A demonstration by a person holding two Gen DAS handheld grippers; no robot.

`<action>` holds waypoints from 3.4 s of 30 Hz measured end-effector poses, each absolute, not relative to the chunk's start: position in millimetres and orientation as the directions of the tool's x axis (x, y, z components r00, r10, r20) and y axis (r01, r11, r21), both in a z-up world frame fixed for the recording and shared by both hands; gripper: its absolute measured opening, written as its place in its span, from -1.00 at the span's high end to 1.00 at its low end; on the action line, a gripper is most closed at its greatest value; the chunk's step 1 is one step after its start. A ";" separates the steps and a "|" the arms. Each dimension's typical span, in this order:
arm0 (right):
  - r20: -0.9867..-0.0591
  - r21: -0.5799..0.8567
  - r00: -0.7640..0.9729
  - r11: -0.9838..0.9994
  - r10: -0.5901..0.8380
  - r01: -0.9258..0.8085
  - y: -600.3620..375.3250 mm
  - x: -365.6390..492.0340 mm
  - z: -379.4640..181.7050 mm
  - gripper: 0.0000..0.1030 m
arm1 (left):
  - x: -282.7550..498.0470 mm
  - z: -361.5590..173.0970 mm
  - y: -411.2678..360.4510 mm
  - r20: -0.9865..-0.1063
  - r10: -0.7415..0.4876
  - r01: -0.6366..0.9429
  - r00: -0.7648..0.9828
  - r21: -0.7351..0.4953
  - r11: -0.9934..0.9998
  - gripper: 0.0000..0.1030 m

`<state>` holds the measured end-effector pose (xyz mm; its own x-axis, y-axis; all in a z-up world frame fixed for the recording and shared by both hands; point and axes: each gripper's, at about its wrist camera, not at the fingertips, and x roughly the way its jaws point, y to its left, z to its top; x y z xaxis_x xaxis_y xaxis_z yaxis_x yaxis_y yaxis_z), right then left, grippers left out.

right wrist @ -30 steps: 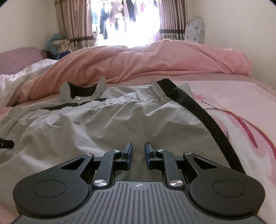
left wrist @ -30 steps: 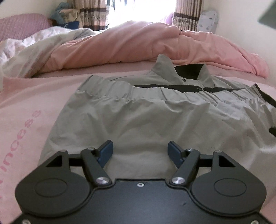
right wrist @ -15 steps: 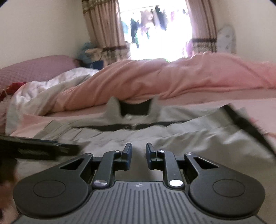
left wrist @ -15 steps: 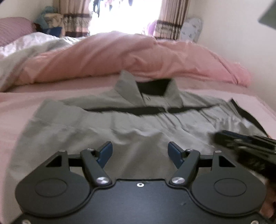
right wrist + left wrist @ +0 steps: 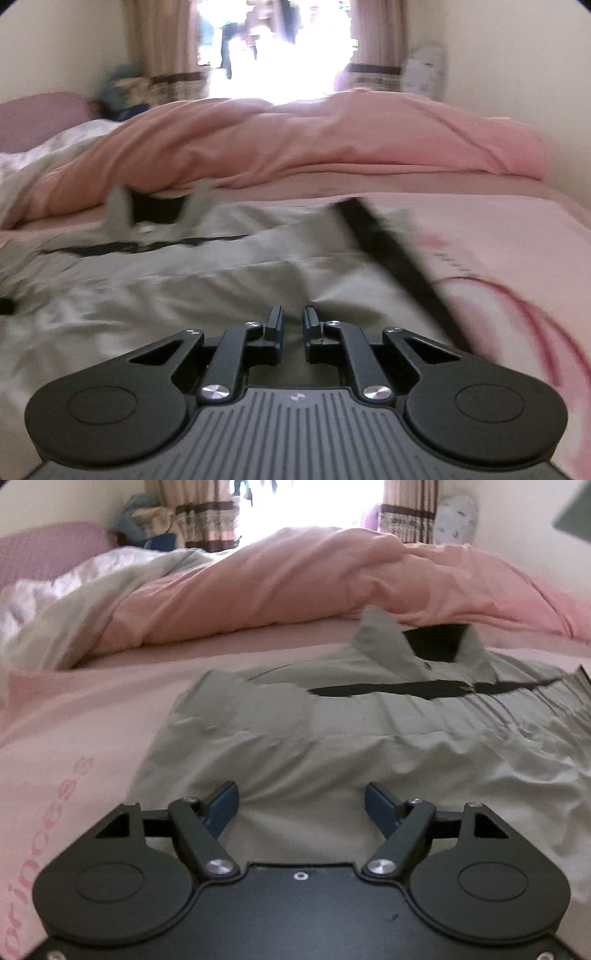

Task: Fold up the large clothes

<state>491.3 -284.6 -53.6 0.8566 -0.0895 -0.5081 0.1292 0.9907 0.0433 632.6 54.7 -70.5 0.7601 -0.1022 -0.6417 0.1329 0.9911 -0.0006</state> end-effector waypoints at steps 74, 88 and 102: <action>-0.446 0.199 0.890 0.980 0.099 -0.009 -190.0 360.1 -39.6 0.33 | 451.8 -102.5 164.4 -0.481 -0.341 -0.188 0.807 -0.758 0.624 -0.74; -0.489 -0.015 0.872 1.000 0.011 -0.021 -113.4 393.5 -78.3 0.33 | 489.2 -106.0 170.3 -0.434 -0.309 -0.144 0.846 -0.744 0.652 -0.75; -0.491 -0.024 0.871 0.999 0.006 -0.021 -109.1 394.1 -75.4 0.33 | 529.8 -97.0 170.0 -0.488 -0.267 -0.171 0.831 -0.680 0.713 -0.39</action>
<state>394.1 -109.1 -75.4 0.8709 0.0061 -0.4914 -0.0208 0.9995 -0.0244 529.8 170.0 -97.0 0.8307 -0.2674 -0.4883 -0.1706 0.7127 -0.6805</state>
